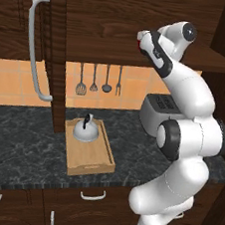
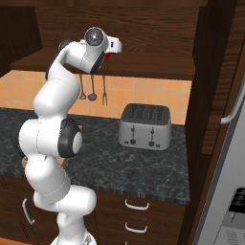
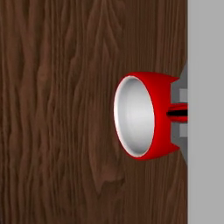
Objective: Pick the kettle from the counter and place it on the tray. Then pick the mug from the cabinet and place it on the tray. Then close the cabinet doors.
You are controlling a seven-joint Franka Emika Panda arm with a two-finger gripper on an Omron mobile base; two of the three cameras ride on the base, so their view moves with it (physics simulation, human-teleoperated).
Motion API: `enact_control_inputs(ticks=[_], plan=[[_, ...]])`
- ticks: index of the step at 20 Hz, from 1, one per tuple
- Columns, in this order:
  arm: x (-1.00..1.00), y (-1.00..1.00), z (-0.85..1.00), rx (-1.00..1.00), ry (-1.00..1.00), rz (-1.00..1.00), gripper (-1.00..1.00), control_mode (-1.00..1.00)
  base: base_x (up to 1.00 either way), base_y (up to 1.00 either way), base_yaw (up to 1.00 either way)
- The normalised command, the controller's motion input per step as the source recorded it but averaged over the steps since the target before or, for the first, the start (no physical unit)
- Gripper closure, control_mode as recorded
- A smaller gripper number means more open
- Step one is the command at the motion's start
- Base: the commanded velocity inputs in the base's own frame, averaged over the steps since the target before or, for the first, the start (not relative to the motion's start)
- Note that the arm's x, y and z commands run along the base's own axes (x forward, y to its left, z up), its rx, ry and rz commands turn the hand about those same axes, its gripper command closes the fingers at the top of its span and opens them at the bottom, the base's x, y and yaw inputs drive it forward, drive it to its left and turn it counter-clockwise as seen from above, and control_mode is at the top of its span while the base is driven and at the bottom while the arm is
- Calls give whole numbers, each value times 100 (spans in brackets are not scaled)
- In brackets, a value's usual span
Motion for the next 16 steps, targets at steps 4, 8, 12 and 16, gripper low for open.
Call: enact_control_inputs(ticks=[4,8,12,16], plan=[[-15,0,0,1,-1,0,100,-100,0,0,0],[-36,0,0,5,-7,0,100,-100,0,0,0],[-36,0,0,4,-3,0,100,-100,0,0,0],[-57,1,0,3,-2,0,100,-100,0,0,0]])
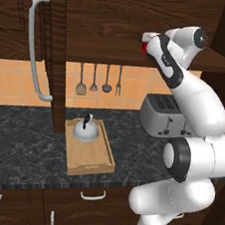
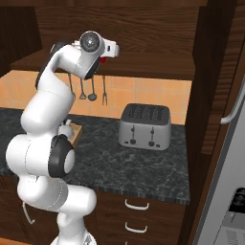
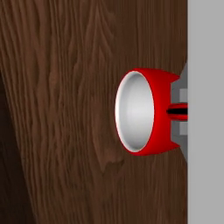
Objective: Pick the kettle from the counter and place it on the tray. Then pick the mug from the cabinet and place it on the tray. Then close the cabinet doors.
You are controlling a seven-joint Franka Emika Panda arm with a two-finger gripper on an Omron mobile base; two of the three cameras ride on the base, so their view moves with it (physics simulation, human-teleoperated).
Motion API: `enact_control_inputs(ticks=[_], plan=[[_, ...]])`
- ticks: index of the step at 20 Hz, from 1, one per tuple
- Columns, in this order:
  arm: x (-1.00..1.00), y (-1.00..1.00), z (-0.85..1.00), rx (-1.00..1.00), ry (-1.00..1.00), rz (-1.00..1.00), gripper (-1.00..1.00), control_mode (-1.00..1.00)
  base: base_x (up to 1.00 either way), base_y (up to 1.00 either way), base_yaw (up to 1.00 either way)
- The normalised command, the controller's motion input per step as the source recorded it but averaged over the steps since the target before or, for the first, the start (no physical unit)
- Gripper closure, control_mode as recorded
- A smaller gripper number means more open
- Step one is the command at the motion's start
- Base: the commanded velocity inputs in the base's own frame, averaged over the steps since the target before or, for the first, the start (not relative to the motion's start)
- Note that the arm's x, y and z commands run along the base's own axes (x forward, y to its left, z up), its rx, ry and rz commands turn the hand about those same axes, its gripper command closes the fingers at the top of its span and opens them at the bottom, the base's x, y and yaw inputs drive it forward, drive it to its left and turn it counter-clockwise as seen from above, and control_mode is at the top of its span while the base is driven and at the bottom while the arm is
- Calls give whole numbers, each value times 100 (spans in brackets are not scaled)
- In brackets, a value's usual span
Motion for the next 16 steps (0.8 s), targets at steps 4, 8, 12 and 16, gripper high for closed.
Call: enact_control_inputs(ticks=[4,8,12,16], plan=[[-81,4,0,0,-2,1,100,-100,0,0,0],[-98,0,0,0,-3,7,100,-100,0,0,0],[-100,6,-4,0,-2,17,100,-100,0,0,0],[-93,31,-22,0,0,26,100,-100,0,0,0]])
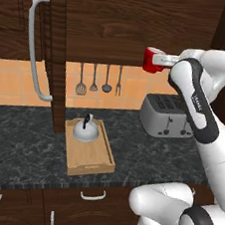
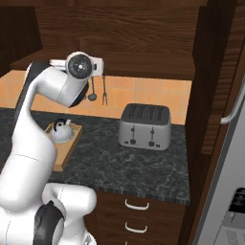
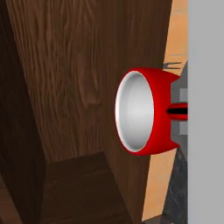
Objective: Pick the kettle from the counter and place it on the tray. Then pick the mug from the cabinet and place it on the tray. Then close the cabinet doors.
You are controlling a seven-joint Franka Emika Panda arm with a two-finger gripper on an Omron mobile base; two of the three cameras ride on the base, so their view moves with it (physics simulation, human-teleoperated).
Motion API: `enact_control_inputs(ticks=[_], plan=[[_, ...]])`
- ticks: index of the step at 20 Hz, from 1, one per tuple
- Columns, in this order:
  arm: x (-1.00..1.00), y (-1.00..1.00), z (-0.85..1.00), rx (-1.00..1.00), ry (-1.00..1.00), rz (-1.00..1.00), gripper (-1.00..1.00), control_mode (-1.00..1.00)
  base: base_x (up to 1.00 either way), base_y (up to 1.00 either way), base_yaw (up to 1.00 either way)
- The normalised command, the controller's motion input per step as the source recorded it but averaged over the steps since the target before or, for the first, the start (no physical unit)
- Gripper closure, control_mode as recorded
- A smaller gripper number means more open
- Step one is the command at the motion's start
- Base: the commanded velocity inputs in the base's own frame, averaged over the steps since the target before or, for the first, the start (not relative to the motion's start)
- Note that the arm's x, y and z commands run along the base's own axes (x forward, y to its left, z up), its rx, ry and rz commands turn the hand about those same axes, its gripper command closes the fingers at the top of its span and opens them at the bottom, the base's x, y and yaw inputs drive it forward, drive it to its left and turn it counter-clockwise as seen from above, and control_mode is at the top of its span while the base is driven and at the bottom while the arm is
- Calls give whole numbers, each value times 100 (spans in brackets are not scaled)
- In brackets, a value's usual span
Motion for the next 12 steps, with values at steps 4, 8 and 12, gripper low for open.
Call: enact_control_inputs(ticks=[4,8,12], plan=[[-90,46,-29,0,0,24,100,-100,0,0,0],[-85,50,-35,-2,0,24,100,-100,0,0,0],[-76,41,-45,-2,0,25,100,-100,0,0,0]])
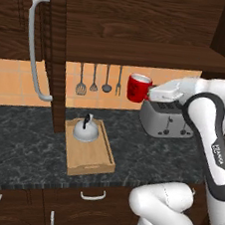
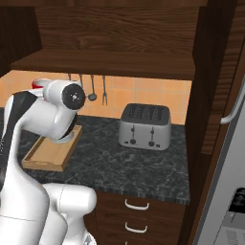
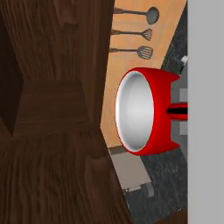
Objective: Pick the kettle from the counter and place it on the tray. Then pick the mug from the cabinet and place it on the tray. Then close the cabinet doors.
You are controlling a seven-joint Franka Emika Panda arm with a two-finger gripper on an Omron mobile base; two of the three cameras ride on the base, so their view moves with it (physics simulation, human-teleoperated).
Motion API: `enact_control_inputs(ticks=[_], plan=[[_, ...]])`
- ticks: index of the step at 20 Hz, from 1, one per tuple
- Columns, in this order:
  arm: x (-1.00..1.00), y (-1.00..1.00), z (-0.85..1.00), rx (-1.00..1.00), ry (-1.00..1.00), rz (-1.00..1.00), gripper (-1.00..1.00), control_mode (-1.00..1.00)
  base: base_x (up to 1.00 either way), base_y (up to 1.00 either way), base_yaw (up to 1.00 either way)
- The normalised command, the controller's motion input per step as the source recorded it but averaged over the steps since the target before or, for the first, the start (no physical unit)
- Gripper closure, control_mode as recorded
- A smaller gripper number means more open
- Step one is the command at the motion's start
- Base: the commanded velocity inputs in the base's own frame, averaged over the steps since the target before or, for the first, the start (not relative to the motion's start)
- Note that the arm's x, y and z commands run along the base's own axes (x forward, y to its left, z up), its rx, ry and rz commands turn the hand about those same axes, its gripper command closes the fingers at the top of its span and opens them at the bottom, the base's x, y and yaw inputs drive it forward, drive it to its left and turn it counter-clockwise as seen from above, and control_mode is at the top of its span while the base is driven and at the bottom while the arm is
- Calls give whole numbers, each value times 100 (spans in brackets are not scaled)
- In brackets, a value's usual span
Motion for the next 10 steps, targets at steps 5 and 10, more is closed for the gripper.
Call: enact_control_inputs(ticks=[5,10], plan=[[-37,37,-57,-6,0,25,100,-100,0,0,0],[37,34,-62,-12,5,11,100,-100,0,0,0]])
